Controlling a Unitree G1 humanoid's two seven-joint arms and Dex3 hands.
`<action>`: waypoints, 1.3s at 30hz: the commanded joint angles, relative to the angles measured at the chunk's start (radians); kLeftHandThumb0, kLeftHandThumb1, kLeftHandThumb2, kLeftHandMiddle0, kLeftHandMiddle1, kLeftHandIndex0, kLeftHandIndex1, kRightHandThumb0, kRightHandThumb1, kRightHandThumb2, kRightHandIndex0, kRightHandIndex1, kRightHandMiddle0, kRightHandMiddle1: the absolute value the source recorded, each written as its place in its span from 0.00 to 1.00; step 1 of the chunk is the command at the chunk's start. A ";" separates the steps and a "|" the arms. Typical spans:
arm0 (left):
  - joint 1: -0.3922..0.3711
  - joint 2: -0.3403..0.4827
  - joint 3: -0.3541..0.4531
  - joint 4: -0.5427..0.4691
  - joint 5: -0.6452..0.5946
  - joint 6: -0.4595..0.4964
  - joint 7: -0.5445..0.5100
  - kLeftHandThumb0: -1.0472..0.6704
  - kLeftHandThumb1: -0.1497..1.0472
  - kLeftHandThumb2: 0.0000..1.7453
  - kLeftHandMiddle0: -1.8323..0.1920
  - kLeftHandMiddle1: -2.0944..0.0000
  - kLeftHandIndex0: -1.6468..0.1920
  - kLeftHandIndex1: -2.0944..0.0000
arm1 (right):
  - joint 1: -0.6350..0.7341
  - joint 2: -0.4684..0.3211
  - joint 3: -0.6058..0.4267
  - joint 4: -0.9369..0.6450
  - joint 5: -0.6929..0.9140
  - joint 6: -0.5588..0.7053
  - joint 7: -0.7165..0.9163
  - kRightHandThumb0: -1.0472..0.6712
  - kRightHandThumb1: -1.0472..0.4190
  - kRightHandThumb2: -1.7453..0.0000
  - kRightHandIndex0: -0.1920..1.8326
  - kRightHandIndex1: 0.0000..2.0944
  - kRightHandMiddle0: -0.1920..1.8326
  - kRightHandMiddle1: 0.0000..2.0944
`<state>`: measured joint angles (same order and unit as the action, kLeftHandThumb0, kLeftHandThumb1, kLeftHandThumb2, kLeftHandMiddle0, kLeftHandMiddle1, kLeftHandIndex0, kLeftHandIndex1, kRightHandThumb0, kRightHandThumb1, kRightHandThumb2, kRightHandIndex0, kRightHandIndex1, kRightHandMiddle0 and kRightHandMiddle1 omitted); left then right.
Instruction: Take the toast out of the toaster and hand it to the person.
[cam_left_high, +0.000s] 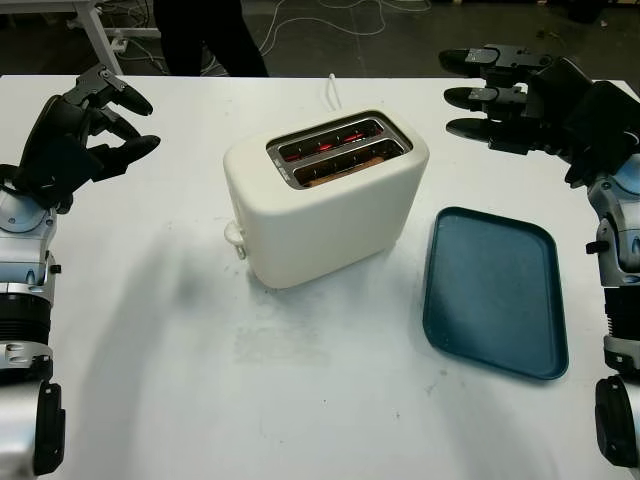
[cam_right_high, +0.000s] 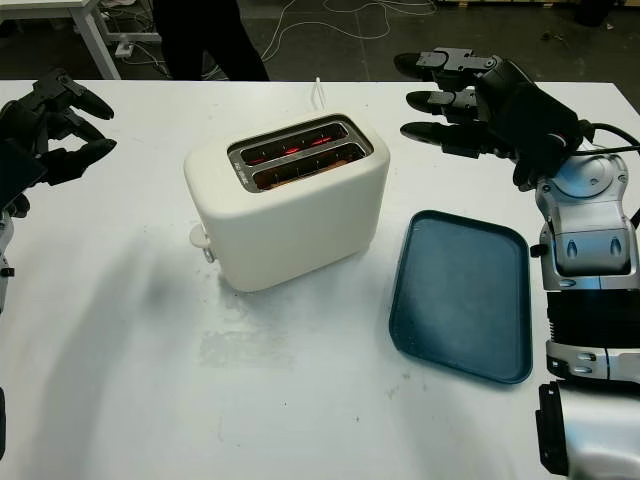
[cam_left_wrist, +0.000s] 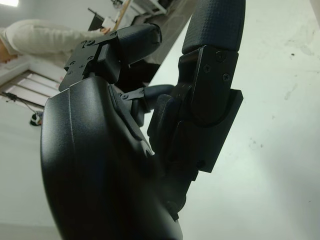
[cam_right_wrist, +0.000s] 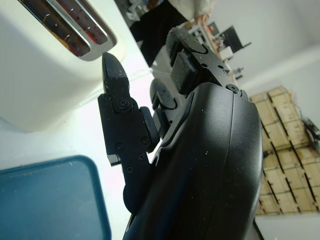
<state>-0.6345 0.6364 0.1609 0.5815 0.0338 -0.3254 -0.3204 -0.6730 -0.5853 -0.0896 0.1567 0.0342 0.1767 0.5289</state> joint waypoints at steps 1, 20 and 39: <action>-0.006 0.000 0.007 0.003 -0.017 -0.005 -0.006 0.00 0.89 0.10 0.77 0.24 0.78 0.27 | -0.006 0.006 -0.005 -0.001 0.012 -0.004 -0.004 0.49 0.09 0.96 0.35 0.00 0.33 0.00; -0.009 0.000 0.008 0.010 -0.018 -0.016 -0.008 0.00 0.89 0.10 0.76 0.24 0.77 0.28 | -0.004 -0.001 -0.001 -0.008 0.003 -0.007 -0.005 0.48 0.09 0.96 0.35 0.00 0.33 0.00; -0.007 0.001 0.009 0.008 -0.012 -0.010 -0.002 0.00 0.89 0.11 0.76 0.24 0.78 0.27 | -0.001 0.003 -0.002 -0.010 0.003 -0.006 -0.010 0.49 0.09 0.96 0.35 0.00 0.33 0.00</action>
<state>-0.6346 0.6359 0.1616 0.5935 0.0342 -0.3335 -0.3246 -0.6730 -0.5851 -0.0896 0.1576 0.0338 0.1766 0.5282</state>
